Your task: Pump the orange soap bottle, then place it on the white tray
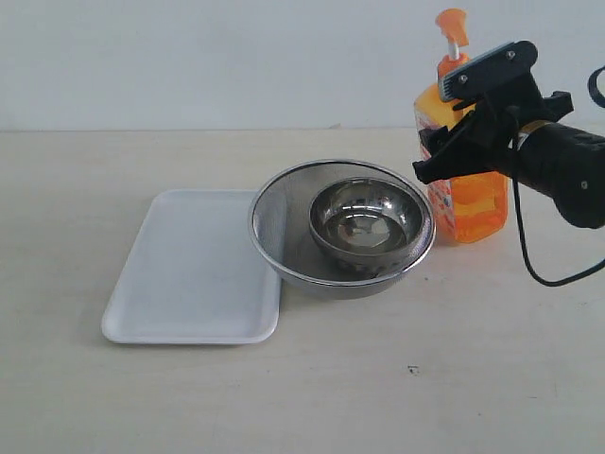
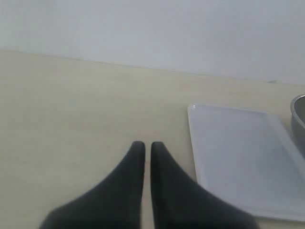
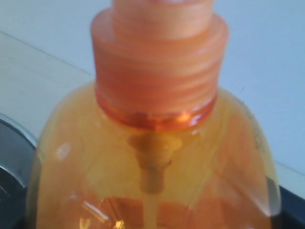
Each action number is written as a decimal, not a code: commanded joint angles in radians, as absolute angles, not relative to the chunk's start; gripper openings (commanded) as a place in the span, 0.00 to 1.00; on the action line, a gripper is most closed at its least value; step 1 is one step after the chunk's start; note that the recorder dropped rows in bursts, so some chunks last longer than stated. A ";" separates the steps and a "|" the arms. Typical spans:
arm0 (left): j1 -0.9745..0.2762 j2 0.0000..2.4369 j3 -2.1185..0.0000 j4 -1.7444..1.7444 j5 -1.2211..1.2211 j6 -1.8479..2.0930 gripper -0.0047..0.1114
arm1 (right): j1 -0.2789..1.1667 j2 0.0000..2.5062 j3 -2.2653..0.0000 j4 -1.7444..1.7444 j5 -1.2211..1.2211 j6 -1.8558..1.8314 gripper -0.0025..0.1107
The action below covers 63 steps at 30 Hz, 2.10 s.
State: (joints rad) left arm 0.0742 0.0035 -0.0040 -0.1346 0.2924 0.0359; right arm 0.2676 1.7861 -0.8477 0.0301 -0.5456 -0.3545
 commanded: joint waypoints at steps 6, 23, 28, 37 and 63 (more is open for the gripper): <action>0.069 0.000 0.000 -0.142 0.292 0.032 0.08 | 0.262 1.769 -0.847 -0.063 -0.670 -0.319 0.02; 0.069 0.000 0.000 -0.142 0.292 0.032 0.08 | 0.262 1.769 -0.847 -0.115 -0.667 -0.312 0.02; 0.069 0.000 0.000 -0.142 0.292 0.032 0.08 | 0.262 1.769 -0.847 -0.115 -0.667 -0.310 0.02; 0.069 0.000 0.000 -0.142 0.292 0.032 0.08 | 0.262 1.769 -0.847 -0.115 -0.667 -0.294 0.02; 0.069 0.000 -0.008 -0.062 -0.143 0.068 0.08 | 0.262 1.769 -0.847 -0.115 -0.665 -0.341 0.02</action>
State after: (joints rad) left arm 0.0742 0.0035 -0.0040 -0.0784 -0.1722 0.0581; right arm 0.2676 1.7878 -0.8365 -0.1035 -0.5752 -0.3266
